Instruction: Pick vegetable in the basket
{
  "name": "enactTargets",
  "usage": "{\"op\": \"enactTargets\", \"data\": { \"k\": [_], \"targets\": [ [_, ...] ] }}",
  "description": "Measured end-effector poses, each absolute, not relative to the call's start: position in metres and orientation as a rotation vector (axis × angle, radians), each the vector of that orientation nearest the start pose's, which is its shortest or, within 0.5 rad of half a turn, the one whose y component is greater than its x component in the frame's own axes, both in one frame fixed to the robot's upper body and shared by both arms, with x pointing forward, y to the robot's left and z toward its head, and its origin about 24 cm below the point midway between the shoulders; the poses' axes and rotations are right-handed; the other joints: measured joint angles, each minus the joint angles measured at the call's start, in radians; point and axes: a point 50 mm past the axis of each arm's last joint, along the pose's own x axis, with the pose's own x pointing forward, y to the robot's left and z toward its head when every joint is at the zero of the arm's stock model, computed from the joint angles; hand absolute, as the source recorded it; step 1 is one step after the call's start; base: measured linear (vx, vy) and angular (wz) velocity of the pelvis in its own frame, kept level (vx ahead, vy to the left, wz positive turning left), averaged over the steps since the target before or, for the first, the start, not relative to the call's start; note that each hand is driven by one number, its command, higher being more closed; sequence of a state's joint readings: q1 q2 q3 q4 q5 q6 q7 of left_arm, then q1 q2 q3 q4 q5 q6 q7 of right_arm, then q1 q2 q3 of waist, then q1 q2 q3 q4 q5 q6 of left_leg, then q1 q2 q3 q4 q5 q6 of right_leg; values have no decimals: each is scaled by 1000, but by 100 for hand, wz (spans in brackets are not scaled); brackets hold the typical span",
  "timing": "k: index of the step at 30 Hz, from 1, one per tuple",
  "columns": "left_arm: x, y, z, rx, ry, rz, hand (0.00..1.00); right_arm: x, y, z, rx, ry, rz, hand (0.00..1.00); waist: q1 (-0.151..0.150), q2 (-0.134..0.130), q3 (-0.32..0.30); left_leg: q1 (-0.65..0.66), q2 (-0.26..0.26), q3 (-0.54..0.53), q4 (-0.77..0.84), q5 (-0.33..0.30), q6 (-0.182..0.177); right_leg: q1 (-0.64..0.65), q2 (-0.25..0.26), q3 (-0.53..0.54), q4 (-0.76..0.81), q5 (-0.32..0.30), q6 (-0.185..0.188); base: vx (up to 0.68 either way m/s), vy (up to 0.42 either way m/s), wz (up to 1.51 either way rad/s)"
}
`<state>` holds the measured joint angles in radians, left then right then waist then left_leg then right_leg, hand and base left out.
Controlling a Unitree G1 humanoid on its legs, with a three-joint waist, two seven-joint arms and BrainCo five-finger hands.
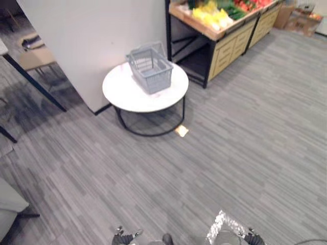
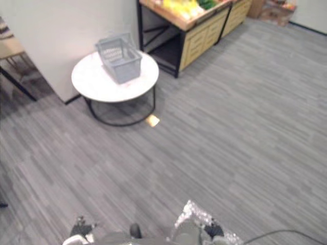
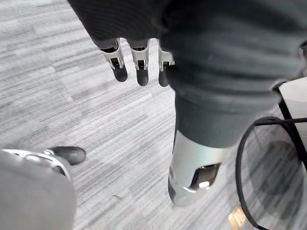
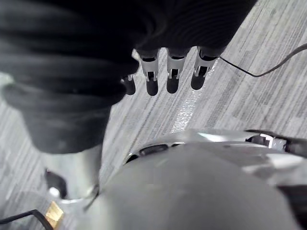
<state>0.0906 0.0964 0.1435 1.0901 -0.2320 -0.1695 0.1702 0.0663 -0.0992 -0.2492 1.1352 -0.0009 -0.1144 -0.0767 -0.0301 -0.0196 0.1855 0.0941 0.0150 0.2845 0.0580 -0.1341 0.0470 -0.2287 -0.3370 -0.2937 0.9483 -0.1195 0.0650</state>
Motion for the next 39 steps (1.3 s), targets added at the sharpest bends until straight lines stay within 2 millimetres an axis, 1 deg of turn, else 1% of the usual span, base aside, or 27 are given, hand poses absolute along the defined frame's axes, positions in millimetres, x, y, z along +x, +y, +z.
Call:
{"op": "enactTargets", "data": {
  "k": [2,3,5,7,8,9,11,14,15,16,18,19,20,21,22,24,25,26,27,29,31,32,33,34,35,37,39],
  "targets": [
    [99,213,-155,-110,965,501,0,85,-221,-160,12,1070,-382,0,-4,5,4,18,11,-23,10,-33,-13,-33,21,-88,-191,-23,-12,146,-167,20],
    [103,205,-155,-130,958,491,0,88,-221,-160,11,1062,-383,0,-7,15,11,24,33,-32,18,-46,-31,-38,52,-95,-332,-20,-8,169,-208,21],
    [102,201,-156,-142,962,490,0,88,-222,-160,12,1064,-389,0,-8,22,15,35,57,-38,17,-59,-50,-38,84,-87,-492,2,11,181,-236,10],
    [101,201,-156,-151,965,498,0,87,-219,-160,35,1064,-404,0,-8,11,19,60,95,-55,16,-89,-102,-37,116,-14,-804,116,38,295,-356,16],
    [101,202,-156,-152,964,504,0,86,-218,-161,44,1068,-412,0,-9,5,21,70,101,-62,15,-100,-119,-32,117,13,-862,144,46,372,-401,21],
    [102,202,-156,-166,960,521,0,81,-217,-162,54,1082,-421,0,-13,3,23,99,127,-85,4,-125,-160,-22,141,33,-853,254,51,416,-368,25],
    [106,190,-157,-197,958,501,0,83,-224,-160,48,1068,-440,0,-14,42,30,111,155,-112,-19,-106,-161,-81,177,34,-718,166,-1,430,-317,11],
    [108,188,-157,-205,955,503,0,83,-224,-160,61,1059,-450,0,-18,51,26,153,183,-111,-9,-37,-169,-93,202,24,-565,21,-32,485,-294,-5],
    [108,188,-157,-205,954,503,0,83,-223,-160,61,1061,-449,0,-18,51,25,151,190,-114,10,-32,-170,-89,206,22,-553,3,-36,334,-235,9],
    [111,188,-156,-205,945,500,0,84,-223,-160,61,1060,-446,0,-20,57,23,115,208,-137,89,-30,-170,-75,210,6,-543,-27,-41,382,-226,30],
    [115,187,-154,-204,930,491,0,82,-224,-160,57,1067,-449,0,-21,59,23,14,225,-195,288,-8,-208,-39,204,-26,-548,-56,-44,400,-214,50],
    [118,188,-152,-203,915,489,0,80,-227,-160,48,1073,-451,0,-22,60,23,-68,232,-240,453,51,-250,-1,194,-51,-550,-73,-52,365,-147,57],
    [120,189,-152,-203,908,490,0,78,-228,-160,36,1079,-443,0,-20,60,24,-115,246,-246,581,144,-271,52,191,-69,-559,-86,-64,370,-121,52],
    [120,189,-151,-202,906,492,0,78,-226,-161,28,1081,-429,0,-18,49,31,-134,254,-241,639,171,-272,82,188,-76,-567,-93,-74,382,-53,34],
    [122,189,-150,-204,897,488,0,82,-228,-159,21,1070,-426,0,-14,55,32,-184,271,-214,766,146,-288,135,186,-92,-592,-99,-80,358,-5,21],
    [126,188,-148,-225,879,497,0,88,-230,-157,16,1047,-427,0,-5,55,33,-259,274,-127,857,70,-257,208,182,-101,-653,-95,-74,335,18,21],
    [130,189,-146,-233,858,500,0,90,-229,-157,17,1039,-426,0,9,52,35,-315,271,-67,819,8,-224,263,177,-116,-709,-86,-59,256,35,19],
    [132,190,-145,-233,844,500,0,91,-229,-157,18,1037,-425,0,13,52,35,-333,266,-47,779,-8,-213,280,175,-123,-726,-83,-54,298,78,21],
    [133,190,-144,-231,833,500,0,93,-229,-156,19,1030,-423,0,15,51,35,-356,246,-19,642,-12,-202,307,165,-136,-749,-79,-44,198,94,11],
    [133,189,-143,-225,828,491,0,97,-229,-155,16,1015,-421,0,18,50,36,-361,212,7,424,20,-161,337,149,-137,-771,-81,-17,292,213,0],
    [131,187,-144,-227,834,488,0,96,-228,-153,1,1003,-407,0,15,58,31,-350,173,-3,111,127,-140,380,135,-134,-791,-101,46,378,344,-6],
    [129,185,-145,-230,840,488,0,96,-230,-152,-16,995,-400,0,16,69,26,-351,173,-16,73,132,-138,389,141,-131,-791,-111,60,360,359,-11],
    [130,186,-145,-235,838,493,0,97,-229,-152,-29,996,-387,0,27,69,22,-352,161,-33,98,221,-110,408,137,-104,-796,-128,79,354,321,-13],
    [131,196,-143,-224,825,511,0,98,-218,-154,-26,1000,-352,0,32,19,15,-359,130,-19,126,185,-98,417,119,-52,-829,-132,66,352,278,-10],
    [131,200,-142,-215,822,517,0,102,-213,-154,-21,996,-334,0,32,0,14,-371,118,-19,145,163,-98,416,117,-27,-840,-122,49,344,208,2],
    [128,209,-143,-199,828,532,0,109,-202,-156,-9,999,-296,0,33,-33,9,-384,79,-24,220,87,-91,405,82,41,-816,-60,67,340,235,2],
    [121,214,-144,-183,847,543,0,109,-200,-156,-3,1004,-288,0,35,-52,-3,-349,48,3,223,45,-74,378,34,98,-722,-55,73,354,251,-22]
  ]
}}
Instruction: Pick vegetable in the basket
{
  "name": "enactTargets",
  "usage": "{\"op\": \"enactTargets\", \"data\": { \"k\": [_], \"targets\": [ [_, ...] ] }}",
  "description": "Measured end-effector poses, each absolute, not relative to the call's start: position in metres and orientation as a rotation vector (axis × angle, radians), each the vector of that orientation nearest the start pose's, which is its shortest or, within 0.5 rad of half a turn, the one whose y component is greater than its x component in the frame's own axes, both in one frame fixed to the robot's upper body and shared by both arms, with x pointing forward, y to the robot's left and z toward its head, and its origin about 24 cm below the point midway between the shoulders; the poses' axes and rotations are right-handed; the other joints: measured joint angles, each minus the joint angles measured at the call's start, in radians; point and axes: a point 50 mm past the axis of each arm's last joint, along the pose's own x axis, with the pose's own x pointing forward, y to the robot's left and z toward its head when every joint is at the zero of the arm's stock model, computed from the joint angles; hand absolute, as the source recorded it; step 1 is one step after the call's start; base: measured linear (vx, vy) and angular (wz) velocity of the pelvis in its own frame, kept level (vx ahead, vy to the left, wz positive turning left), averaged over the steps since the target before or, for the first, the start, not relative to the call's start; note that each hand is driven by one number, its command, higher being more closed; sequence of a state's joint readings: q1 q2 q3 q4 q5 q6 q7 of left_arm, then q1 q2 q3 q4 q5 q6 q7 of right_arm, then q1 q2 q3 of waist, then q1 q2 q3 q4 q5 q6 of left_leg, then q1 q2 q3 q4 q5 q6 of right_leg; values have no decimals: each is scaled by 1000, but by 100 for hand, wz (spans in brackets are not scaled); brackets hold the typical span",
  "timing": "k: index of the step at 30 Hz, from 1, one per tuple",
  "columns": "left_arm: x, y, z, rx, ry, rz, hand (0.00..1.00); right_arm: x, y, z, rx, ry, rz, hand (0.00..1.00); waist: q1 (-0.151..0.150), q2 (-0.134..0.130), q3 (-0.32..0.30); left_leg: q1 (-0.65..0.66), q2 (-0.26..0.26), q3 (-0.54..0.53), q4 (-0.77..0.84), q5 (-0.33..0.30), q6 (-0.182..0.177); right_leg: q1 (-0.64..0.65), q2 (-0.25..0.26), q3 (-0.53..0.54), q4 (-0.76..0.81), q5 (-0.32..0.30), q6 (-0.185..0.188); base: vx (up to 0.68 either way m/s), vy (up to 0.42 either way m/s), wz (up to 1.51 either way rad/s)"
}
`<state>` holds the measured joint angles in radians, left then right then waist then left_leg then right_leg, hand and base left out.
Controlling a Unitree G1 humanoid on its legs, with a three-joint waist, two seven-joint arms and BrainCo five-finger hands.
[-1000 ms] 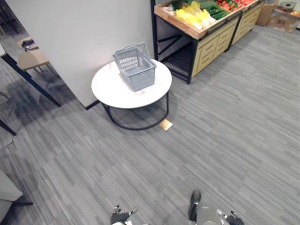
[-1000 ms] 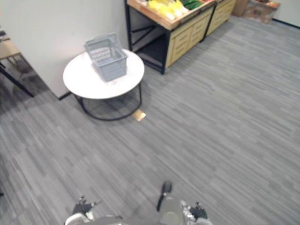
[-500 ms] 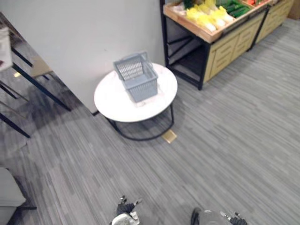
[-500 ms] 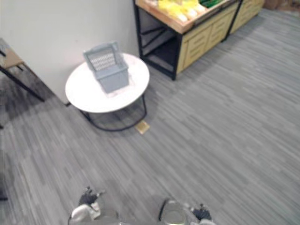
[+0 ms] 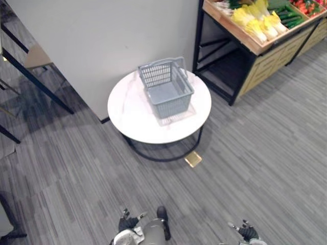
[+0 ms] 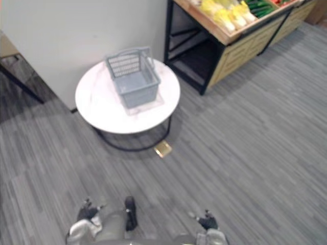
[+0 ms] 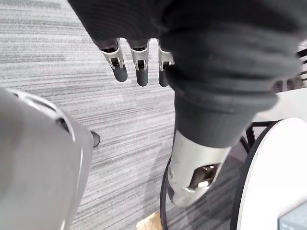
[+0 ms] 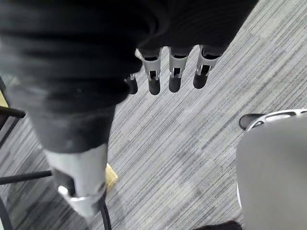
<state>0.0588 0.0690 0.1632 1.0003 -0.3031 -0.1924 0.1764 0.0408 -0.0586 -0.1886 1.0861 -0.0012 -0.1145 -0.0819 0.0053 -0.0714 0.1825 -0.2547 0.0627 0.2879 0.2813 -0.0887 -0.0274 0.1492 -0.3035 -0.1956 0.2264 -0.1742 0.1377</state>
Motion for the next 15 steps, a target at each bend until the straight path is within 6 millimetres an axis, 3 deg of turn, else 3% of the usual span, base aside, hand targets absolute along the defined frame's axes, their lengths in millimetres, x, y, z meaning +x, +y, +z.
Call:
{"op": "enactTargets", "data": {
  "k": [3,4,5,6,8,9,10,12,14,15],
  "targets": [
    [109,214,-148,-176,883,549,0,117,-199,-154,-1,986,-281,0,-3,15,-1,82,6,54,-7,-26,40,-158,-33,107,315,124,8,373,264,-53],
    [108,212,-149,-165,891,530,0,120,-201,-153,-6,972,-284,0,-9,21,-1,129,5,60,-23,-36,53,-213,-42,128,434,240,1,324,178,-26],
    [110,208,-149,-157,891,509,0,120,-203,-152,-10,969,-285,0,-21,26,1,160,6,60,-38,-44,60,-236,-43,134,496,291,0,325,149,-18],
    [112,209,-147,-151,881,496,0,121,-203,-152,-10,962,-285,0,-26,34,7,206,7,61,-66,-55,61,-273,-39,126,594,271,-11,322,113,-10],
    [115,207,-147,-144,876,475,0,124,-206,-150,-17,944,-288,0,-28,37,10,317,4,61,-139,-61,59,-352,-16,52,742,115,-41,295,47,-9],
    [115,207,-147,-144,877,474,0,125,-207,-149,-20,939,-289,0,-31,40,11,336,6,61,-150,-63,55,-368,-6,25,739,80,-51,291,-47,3],
    [116,206,-147,-147,873,473,0,126,-209,-148,-24,929,-291,0,-32,42,12,362,10,59,-161,-71,43,-397,6,-20,698,40,-63,220,-84,10],
    [116,204,-147,-154,871,473,0,127,-211,-148,-27,926,-295,0,-31,43,15,381,22,51,-166,-95,22,-439,16,-76,560,25,-70,213,-150,13],
    [114,204,-147,-159,878,479,0,127,-214,-147,-35,923,-300,0,-32,52,20,393,52,33,-157,-128,-8,-452,36,-100,344,41,-53,222,-250,20],
    [112,204,-149,-158,889,483,0,126,-216,-147,-39,933,-305,0,-30,49,23,406,65,11,-155,-145,-34,-445,37,-93,175,74,-27,323,-396,39]
  ]
}}
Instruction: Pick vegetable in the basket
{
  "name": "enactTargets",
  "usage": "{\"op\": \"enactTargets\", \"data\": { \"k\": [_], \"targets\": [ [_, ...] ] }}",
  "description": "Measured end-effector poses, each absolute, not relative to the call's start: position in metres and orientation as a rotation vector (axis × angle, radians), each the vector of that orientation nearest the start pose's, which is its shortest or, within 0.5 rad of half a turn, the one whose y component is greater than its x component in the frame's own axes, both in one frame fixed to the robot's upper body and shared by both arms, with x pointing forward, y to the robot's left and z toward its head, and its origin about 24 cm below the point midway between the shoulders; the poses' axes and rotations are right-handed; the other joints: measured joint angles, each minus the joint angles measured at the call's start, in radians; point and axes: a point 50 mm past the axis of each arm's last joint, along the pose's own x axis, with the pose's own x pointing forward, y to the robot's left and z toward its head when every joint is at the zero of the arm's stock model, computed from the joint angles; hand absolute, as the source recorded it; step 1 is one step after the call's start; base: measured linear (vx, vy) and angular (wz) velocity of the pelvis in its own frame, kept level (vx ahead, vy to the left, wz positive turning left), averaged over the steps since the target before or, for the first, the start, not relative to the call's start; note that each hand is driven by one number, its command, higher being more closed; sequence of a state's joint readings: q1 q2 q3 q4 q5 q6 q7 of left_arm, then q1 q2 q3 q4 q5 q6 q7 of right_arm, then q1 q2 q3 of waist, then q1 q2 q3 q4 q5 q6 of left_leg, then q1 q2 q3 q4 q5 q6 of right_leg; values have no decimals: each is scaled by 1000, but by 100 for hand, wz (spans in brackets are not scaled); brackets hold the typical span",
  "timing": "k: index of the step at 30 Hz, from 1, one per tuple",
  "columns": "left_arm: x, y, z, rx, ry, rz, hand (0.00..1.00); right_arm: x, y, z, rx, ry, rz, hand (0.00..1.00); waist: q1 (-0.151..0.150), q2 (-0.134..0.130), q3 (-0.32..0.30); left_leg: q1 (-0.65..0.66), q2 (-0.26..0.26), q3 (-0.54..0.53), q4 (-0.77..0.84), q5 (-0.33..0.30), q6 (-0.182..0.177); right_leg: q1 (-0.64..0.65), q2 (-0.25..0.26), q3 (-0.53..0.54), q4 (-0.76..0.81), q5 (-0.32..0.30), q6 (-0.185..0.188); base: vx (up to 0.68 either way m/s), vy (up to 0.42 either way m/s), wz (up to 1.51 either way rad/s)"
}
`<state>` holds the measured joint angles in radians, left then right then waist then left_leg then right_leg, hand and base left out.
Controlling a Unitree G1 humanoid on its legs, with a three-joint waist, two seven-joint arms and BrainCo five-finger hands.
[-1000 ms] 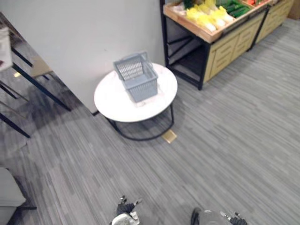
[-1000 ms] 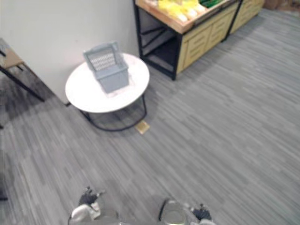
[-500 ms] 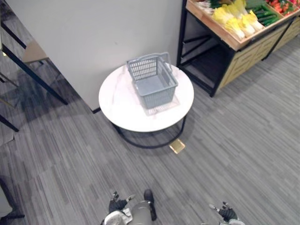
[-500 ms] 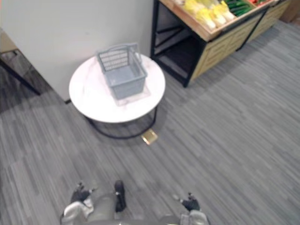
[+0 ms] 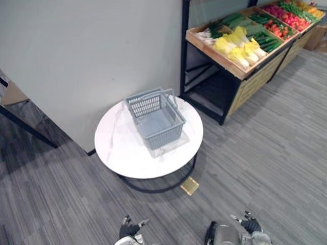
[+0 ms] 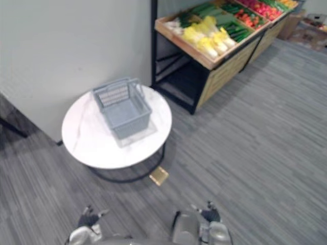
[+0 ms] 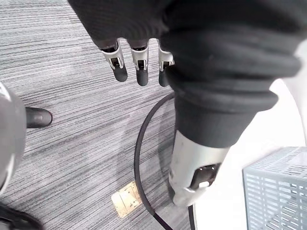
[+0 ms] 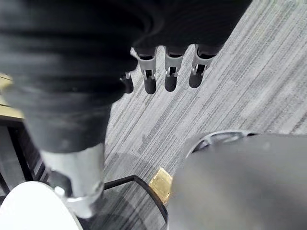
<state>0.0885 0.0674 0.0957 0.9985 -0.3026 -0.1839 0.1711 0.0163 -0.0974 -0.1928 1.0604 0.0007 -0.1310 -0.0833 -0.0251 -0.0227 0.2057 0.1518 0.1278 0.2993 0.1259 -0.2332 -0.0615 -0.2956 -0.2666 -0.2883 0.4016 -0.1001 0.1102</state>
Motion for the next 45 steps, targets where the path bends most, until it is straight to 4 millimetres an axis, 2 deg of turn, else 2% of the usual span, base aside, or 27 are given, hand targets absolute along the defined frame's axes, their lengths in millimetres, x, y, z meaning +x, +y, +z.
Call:
{"op": "enactTargets", "data": {
  "k": [1,2,3,4,5,8,12,14,15,16,17,19,21,22,23,24,25,26,29,32,35,39,41,42,43,44,45],
  "targets": [
    [109,205,-149,-158,894,488,0,118,-216,-150,-34,958,-314,0,0,-11,6,18,8,-23,-1,-17,-28,8,-10,28,-147,63,-1,306,-378,42],
    [108,205,-150,-162,898,492,0,115,-217,-151,-33,971,-317,0,0,-12,13,30,14,-40,-2,-28,-45,16,-13,31,-175,131,3,444,-455,38],
    [106,197,-153,-179,921,489,0,108,-224,-152,-35,996,-344,0,3,15,23,62,42,-88,-28,-37,-83,41,30,6,-153,160,-14,312,-297,16],
    [105,194,-154,-183,928,482,0,110,-226,-151,-32,990,-356,0,5,25,24,64,40,-111,-38,-29,-83,28,37,6,-130,139,-30,463,-332,9],
    [107,192,-153,-187,924,476,0,114,-228,-150,-29,977,-361,0,-2,37,31,69,31,-135,-52,5,-79,4,41,5,-50,84,-36,280,-158,2],
    [113,192,-152,-188,910,472,0,111,-230,-150,-29,983,-368,0,0,35,29,111,52,-127,-48,48,-96,-12,36,-4,105,-62,-46,392,-283,6],
    [116,192,-151,-188,902,477,0,109,-229,-152,-40,999,-353,0,-2,44,15,-3,87,-206,143,101,-120,29,58,-48,64,-89,-71,337,-236,21],
    [119,191,-149,-189,889,479,0,101,-229,-155,-41,1029,-355,0,-4,45,14,-78,97,-249,296,177,-174,90,56,-82,29,-92,-78,308,-163,35],
    [122,190,-148,-187,876,473,0,96,-230,-155,-44,1039,-359,0,-1,45,13,-114,103,-250,382,256,-205,140,55,-100,-4,-93,-81,350,-148,27],
    [124,189,-146,-185,862,465,0,95,-230,-156,-45,1040,-359,0,4,30,17,-148,112,-227,475,309,-210,187,51,-108,-51,-91,-84,411,-137,20],
    [125,188,-146,-184,858,458,0,95,-230,-155,-44,1038,-358,0,3,33,15,-171,123,-202,523,293,-210,210,50,-113,-69,-91,-84,381,-70,14],
    [131,183,-143,-196,834,439,0,97,-235,-154,-55,1029,-368,0,1,38,13,-243,123,-93,596,160,-183,287,35,-129,-124,-87,-81,293,33,22],
    [135,182,-141,-201,816,432,0,97,-237,-153,-59,1029,-373,0,0,35,15,-297,99,-47,549,102,-142,323,20,-147,-151,-80,-68,187,119,25],
    [136,182,-140,-201,808,432,0,97,-238,-153,-61,1026,-376,0,2,34,15,-322,71,-5,427,99,-116,341,8,-157,-164,-73,-56,222,214,19],
    [135,181,-141,-200,813,428,0,98,-239,-152,-65,1022,-379,0,1,46,11,-320,35,20,237,169,-76,357,11,-165,-180,-65,-41,154,167,10],
    [133,178,-142,-204,820,425,0,98,-243,-151,-75,1019,-384,0,2,67,4,-325,27,18,138,285,-56,359,27,-164,-186,-61,-32,249,246,7],
    [131,177,-143,-202,828,418,0,99,-239,-152,-67,1016,-379,0,3,78,-4,-300,15,37,66,288,-7,366,37,-149,-204,-69,-6,255,216,22],
    [134,181,-140,-191,811,419,0,100,-233,-153,-53,1013,-369,0,-2,55,-4,-287,-16,13,3,290,-6,368,31,-139,-236,-62,6,283,245,25],
    [133,189,-139,-171,807,425,0,104,-227,-153,-37,1004,-357,0,6,21,1,-262,-51,9,-71,298,6,374,19,-138,-271,-49,26,100,103,12],
    [121,192,-143,-158,834,432,0,107,-225,-152,-35,993,-353,0,2,27,-4,-180,-77,20,-155,312,16,404,14,-111,-278,-46,31,57,82,-21],
    [120,190,-143,-158,840,421,0,107,-227,-152,-38,990,-356,0,-1,37,-11,-157,-79,18,-222,345,20,391,20,-108,-274,-48,35,3,12,-11],
    [120,196,-142,-141,835,419,0,111,-222,-151,-30,982,-348,0,-1,-3,4,-132,-95,26,-223,323,11,361,-19,-87,-164,-98,55,-7,17,-9],
    [121,199,-142,-130,832,420,0,116,-220,-150,-40,971,-333,0,0,0,2,-130,-93,29,-228,317,12,323,-28,-48,-96,-98,53,-18,3,4],
    [121,207,-141,-93,833,432,0,128,-213,-146,-103,929,-269,0,0,-9,-1,-139,-34,-22,-229,311,-5,246,10,58,-65,-88,-7,-50,-106,52],
    [122,213,-139,-70,827,432,0,126,-209,-147,-105,937,-253,0,-1,-40,-5,-141,-46,-42,-229,317,-15,246,9,75,-125,-66,10,-50,-161,78],
    [125,216,-138,-65,821,433,0,123,-208,-148,-103,948,-254,0,-4,-56,-5,-142,-58,-59,-229,327,-28,249,0,71,-137,-62,54,30,-217,50],
    [129,209,-138,-84,810,429,0,123,-212,-147,-113,942,-260,0,4,-46,-16,-146,-40,-64,-229,335,-38,248,17,62,-142,-68,43,45,-198,19]
  ]
}}
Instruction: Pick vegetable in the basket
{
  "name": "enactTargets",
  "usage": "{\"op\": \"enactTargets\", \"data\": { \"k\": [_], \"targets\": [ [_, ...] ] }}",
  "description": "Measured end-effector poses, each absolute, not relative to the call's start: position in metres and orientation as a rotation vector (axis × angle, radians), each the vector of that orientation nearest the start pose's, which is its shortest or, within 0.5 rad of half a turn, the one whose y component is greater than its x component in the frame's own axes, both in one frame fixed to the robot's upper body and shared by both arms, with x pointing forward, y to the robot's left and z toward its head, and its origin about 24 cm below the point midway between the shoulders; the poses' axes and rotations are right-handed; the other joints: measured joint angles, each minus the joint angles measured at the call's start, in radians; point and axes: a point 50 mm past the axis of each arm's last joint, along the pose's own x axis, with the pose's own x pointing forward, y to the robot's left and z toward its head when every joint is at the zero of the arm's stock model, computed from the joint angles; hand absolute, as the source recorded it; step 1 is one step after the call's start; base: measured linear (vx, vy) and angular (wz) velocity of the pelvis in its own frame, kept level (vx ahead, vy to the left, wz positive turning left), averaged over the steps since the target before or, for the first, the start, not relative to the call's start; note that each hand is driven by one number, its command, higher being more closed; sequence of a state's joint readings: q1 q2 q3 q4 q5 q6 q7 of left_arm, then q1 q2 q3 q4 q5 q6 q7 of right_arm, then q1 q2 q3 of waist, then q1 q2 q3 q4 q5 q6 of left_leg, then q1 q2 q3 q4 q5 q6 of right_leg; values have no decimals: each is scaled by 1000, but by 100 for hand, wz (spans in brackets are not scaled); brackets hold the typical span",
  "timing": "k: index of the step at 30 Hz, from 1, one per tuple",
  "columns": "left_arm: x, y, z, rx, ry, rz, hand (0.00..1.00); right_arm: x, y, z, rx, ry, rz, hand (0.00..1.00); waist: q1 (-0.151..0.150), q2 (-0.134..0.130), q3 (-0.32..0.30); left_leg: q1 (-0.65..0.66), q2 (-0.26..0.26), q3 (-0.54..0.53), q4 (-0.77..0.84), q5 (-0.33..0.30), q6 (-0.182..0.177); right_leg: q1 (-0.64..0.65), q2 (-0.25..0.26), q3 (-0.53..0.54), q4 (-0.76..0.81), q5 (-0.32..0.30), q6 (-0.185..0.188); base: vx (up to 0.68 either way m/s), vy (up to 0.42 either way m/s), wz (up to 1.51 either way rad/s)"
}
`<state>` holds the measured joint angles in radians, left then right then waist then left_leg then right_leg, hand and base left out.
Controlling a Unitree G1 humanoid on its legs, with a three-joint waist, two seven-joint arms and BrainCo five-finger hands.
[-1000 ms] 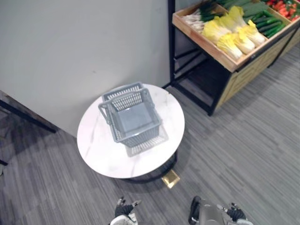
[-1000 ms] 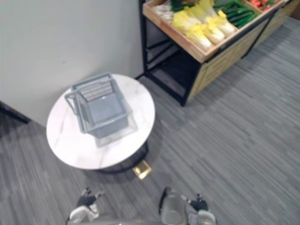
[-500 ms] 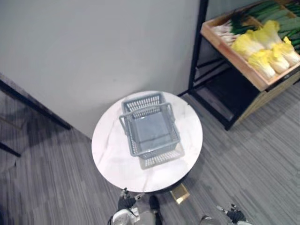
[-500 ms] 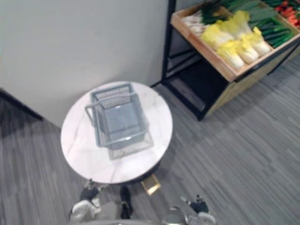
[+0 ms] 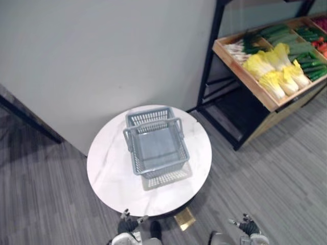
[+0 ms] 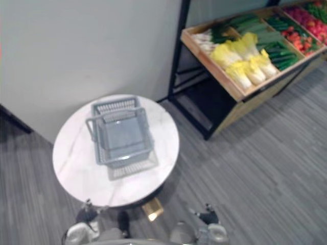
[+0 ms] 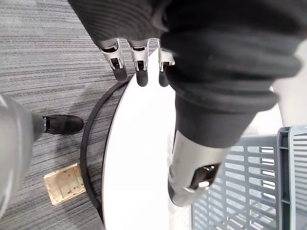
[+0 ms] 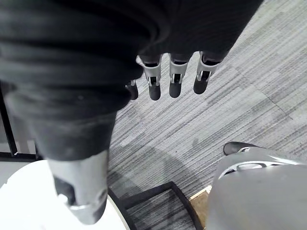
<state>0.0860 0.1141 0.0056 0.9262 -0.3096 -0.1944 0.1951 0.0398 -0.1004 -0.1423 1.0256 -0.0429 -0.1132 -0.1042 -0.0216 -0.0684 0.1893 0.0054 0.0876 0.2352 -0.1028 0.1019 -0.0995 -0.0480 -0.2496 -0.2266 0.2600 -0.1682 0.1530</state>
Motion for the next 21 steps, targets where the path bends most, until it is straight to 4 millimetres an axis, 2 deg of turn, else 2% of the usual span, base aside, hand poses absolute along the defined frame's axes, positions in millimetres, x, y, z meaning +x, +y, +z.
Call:
{"op": "enactTargets", "data": {
  "k": [1,4,5,8,11,14,17,21],
  "targets": [
    [127,203,-140,-101,821,422,0,130,-214,-145,-121,922,-256,0,3,22,0,-5,18,0,0,4,-7,0,18,-3,-12,-2,-4,50,-176,-5],
    [119,193,-143,-130,842,421,0,142,-212,-137,-173,865,-212,0,-1,63,-22,-32,52,-27,0,12,-19,20,67,-40,-66,9,-12,56,-130,17],
    [120,192,-142,-136,830,422,0,149,-213,-129,-190,809,-207,0,-4,68,-25,-40,67,-52,1,13,-27,43,87,-65,-105,16,-16,75,-106,41],
    [119,195,-139,-140,814,435,0,175,-225,-100,-302,630,-183,0,2,59,-36,-51,85,-75,2,15,-35,62,106,-90,-135,23,-27,108,-78,28],
    [112,196,-141,-129,827,431,0,200,-239,-72,-403,486,-182,0,5,55,-50,-49,81,-73,7,16,-34,75,110,-90,-136,23,-27,149,-32,5],
    [111,202,-139,-113,822,435,0,214,-237,-49,-436,370,-166,0,9,51,-52,-29,76,-50,7,16,-34,86,104,-70,-136,23,-27,90,18,-12],
    [112,207,-138,-92,815,437,0,224,-238,-17,-527,217,-151,0,8,50,-61,-18,75,-34,6,16,-34,92,102,-60,-137,24,-27,35,12,-9],
    [109,212,-138,-84,822,449,0,250,-246,36,-682,-5,-151,0,1,45,-74,-17,77,-29,6,16,-34,89,104,-52,-138,24,-26,-29,12,-7]
  ]
}}
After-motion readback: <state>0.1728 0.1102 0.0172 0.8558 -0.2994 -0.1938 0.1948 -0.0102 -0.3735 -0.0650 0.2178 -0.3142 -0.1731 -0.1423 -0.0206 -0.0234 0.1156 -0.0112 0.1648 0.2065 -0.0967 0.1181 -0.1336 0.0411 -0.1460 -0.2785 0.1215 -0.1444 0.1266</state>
